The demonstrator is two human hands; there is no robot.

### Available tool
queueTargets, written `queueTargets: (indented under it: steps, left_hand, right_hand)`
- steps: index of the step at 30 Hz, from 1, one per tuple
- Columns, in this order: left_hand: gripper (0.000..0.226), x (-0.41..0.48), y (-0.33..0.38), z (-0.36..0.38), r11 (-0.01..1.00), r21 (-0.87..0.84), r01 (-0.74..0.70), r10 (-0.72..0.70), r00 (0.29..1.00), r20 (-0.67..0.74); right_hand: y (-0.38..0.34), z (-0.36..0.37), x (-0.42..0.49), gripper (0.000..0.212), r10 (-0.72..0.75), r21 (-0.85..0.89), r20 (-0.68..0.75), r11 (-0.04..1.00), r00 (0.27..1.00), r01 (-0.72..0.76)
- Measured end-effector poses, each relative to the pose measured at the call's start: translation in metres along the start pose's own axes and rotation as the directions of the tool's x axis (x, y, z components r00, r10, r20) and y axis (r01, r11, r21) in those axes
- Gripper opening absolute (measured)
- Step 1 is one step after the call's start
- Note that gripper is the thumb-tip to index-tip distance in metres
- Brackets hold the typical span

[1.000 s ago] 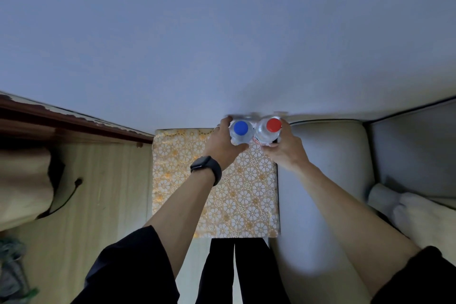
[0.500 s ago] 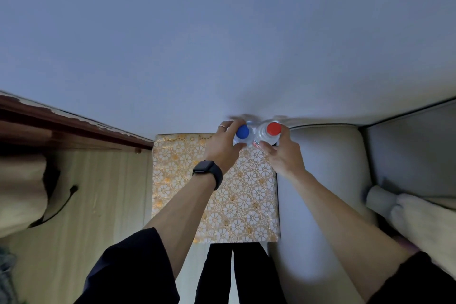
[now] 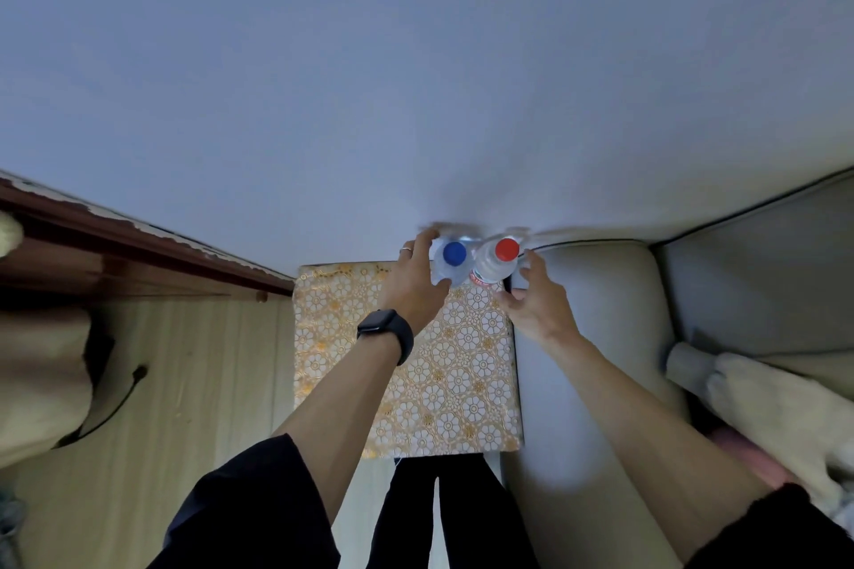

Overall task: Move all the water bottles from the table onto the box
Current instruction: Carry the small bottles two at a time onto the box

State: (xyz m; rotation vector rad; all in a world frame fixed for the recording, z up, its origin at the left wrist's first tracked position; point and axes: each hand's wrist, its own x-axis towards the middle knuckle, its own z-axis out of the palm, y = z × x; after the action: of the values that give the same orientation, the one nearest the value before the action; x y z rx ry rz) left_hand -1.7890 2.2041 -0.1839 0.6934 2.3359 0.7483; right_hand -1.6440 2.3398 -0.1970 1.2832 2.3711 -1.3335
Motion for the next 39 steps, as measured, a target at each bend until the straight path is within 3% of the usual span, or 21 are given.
queueTargets:
  steps: [3, 8, 13, 19, 25, 28, 32, 35, 39]
  left_hand:
    - [0.066, -0.023, 0.006, -0.023, 0.999, 0.018, 0.046, -0.046, 0.999, 0.023]
    - [0.064, -0.075, 0.021, -0.07, 0.998, 0.014, 0.068, -0.069, 0.995, 0.069]
    - [0.051, -0.13, 0.035, -0.122, 0.99, 0.137, 0.014, -0.022, 0.998, 0.053]
    - [0.053, -0.191, 0.026, -0.179, 0.965, 0.26, 0.028, 0.008, 0.99, -0.14]
    - [0.049, -0.27, -0.024, -0.2, 0.934, 0.142, 0.326, -0.263, 0.903, -0.341]
    - [0.047, -0.327, -0.053, -0.196, 0.876, 0.012, 0.483, -0.429, 0.789, -0.439]
    - [0.046, -0.426, -0.081, -0.176, 0.737, -0.188, 0.649, -0.633, 0.566, -0.527]
    - [0.046, -0.513, -0.091, -0.153, 0.581, -0.36, 0.73, -0.759, 0.326, -0.564]
    - [0.045, -0.649, -0.086, -0.112, 0.332, -0.604, 0.725, -0.838, -0.068, -0.542]
  right_hand:
    - [-0.02, -0.017, -0.035, 0.059, 0.011, 0.037, 0.001, 0.999, 1.0, -0.011]
    - [-0.063, -0.05, -0.111, 0.043, -0.055, -0.055, 0.002, 0.997, 0.998, 0.055]
    - [-0.112, -0.074, -0.176, 0.029, -0.262, -0.176, -0.041, 0.952, 0.964, 0.251]
    - [-0.164, -0.077, -0.204, 0.031, -0.431, -0.33, 0.057, 0.843, 0.901, 0.424]
    - [-0.21, -0.041, -0.202, 0.029, -0.585, -0.338, 0.245, 0.696, 0.773, 0.633]
    - [-0.228, -0.003, -0.213, 0.026, -0.666, -0.3, 0.366, 0.576, 0.65, 0.76]
    - [-0.258, 0.065, -0.254, 0.033, -0.657, -0.202, 0.644, 0.346, 0.391, 0.916]
    - [-0.283, 0.121, -0.315, 0.036, -0.615, -0.063, 0.774, 0.158, 0.148, 0.985]
    - [-0.307, 0.184, -0.434, 0.037, -0.476, 0.191, 0.855, -0.077, -0.204, 0.979]
